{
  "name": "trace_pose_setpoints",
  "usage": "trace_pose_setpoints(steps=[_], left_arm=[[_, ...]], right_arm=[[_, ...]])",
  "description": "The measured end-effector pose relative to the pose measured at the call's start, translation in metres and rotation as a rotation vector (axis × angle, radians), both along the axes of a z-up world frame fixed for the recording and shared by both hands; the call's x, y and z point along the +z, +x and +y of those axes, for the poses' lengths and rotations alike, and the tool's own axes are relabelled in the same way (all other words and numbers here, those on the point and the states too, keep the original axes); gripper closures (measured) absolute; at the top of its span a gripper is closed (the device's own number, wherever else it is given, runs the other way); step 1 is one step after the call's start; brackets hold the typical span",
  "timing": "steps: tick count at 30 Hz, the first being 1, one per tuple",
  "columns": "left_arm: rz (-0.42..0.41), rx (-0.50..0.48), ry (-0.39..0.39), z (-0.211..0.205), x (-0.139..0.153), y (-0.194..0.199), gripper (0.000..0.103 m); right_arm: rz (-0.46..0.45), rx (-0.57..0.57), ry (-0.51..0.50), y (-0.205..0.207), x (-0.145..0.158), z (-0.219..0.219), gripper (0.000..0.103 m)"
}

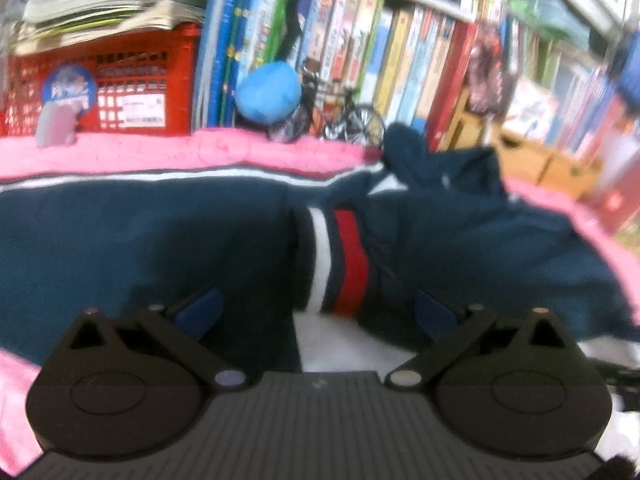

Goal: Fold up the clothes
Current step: 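Grasp the striped cuff with the left gripper and lift it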

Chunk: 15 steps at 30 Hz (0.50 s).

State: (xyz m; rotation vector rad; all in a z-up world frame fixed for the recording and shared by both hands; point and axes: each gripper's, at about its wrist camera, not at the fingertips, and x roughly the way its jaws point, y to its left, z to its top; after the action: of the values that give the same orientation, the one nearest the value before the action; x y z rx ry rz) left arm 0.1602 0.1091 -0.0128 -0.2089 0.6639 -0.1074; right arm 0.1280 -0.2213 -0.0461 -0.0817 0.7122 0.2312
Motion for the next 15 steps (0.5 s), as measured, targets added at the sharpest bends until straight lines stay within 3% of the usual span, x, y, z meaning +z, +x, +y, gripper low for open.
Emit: trace_pose_setpoints(steps=[2, 5, 12, 15], left_arm=[[-0.017, 0.011, -0.037, 0.017, 0.007, -0.016, 0.0], [-0.046, 0.119, -0.027, 0.052, 0.015, -0.035, 0.0], [-0.041, 0.597, -0.029, 0.157, 0.013, -0.049, 0.001], [-0.056, 0.726, -0.033, 0.188, 0.013, -0.048, 0.001]], right_arm=[[0.0, 0.0, 0.0, 0.0, 0.0, 0.0, 0.0], [0.0, 0.0, -0.002, 0.001, 0.0, 0.0, 0.0], [-0.001, -0.001, -0.003, 0.001, 0.0, -0.001, 0.0], [-0.001, 0.0, -0.003, 0.001, 0.0, -0.002, 0.0]])
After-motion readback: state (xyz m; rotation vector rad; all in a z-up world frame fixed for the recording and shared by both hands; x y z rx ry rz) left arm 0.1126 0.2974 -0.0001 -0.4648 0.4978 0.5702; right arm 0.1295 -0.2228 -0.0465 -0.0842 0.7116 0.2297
